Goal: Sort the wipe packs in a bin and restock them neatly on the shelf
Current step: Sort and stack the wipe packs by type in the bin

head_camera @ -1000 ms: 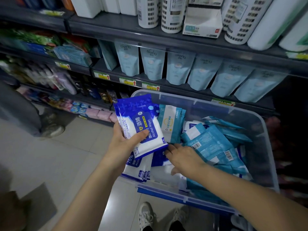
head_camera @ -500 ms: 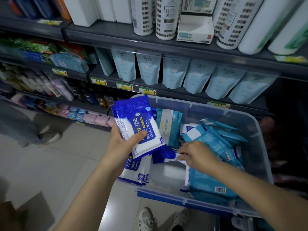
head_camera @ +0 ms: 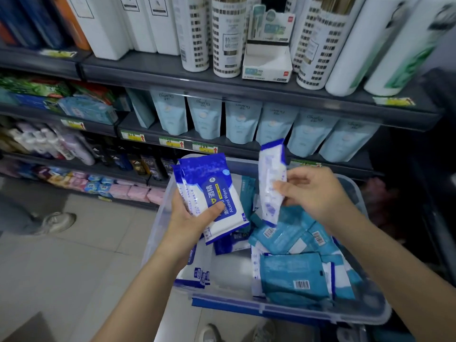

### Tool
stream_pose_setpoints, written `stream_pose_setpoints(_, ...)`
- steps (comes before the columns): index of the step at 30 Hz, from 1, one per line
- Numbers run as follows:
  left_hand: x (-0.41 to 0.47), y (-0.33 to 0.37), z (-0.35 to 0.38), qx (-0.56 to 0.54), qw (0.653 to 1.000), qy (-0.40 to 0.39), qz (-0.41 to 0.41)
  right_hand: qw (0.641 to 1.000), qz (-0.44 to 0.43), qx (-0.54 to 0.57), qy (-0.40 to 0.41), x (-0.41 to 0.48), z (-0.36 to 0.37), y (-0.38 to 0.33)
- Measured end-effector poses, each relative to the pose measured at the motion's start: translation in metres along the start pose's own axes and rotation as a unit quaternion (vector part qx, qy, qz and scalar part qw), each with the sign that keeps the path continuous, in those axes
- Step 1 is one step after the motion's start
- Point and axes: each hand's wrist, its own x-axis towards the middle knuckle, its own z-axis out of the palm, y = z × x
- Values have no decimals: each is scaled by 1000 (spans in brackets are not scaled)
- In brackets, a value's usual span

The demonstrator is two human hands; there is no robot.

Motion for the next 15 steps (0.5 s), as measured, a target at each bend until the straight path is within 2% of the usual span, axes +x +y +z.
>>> stream_pose_setpoints(2, -1, -1, 8, -11, 1000, -18, 8, 986, -64, -155, -15, -6, 14, -13)
stream_pose_setpoints(4, -2, -3, 14, -27, 999, -38, 14, 968, -101, -228, -17, -10, 30, -16)
stream_pose_setpoints(6, -3, -3, 18, -32, 998, -52, 20, 972, -120, -203, -15, -8, 41, -14)
stream_pose_setpoints(9, -4, -4, 18, -47, 997, -52, 23, 979, -122, -154, -58, -1, 47, -7)
stream_pose_setpoints(15, -7, -5, 11, -68, 996, -45, 34, 966, -188, -158, -77, -1, 61, 5)
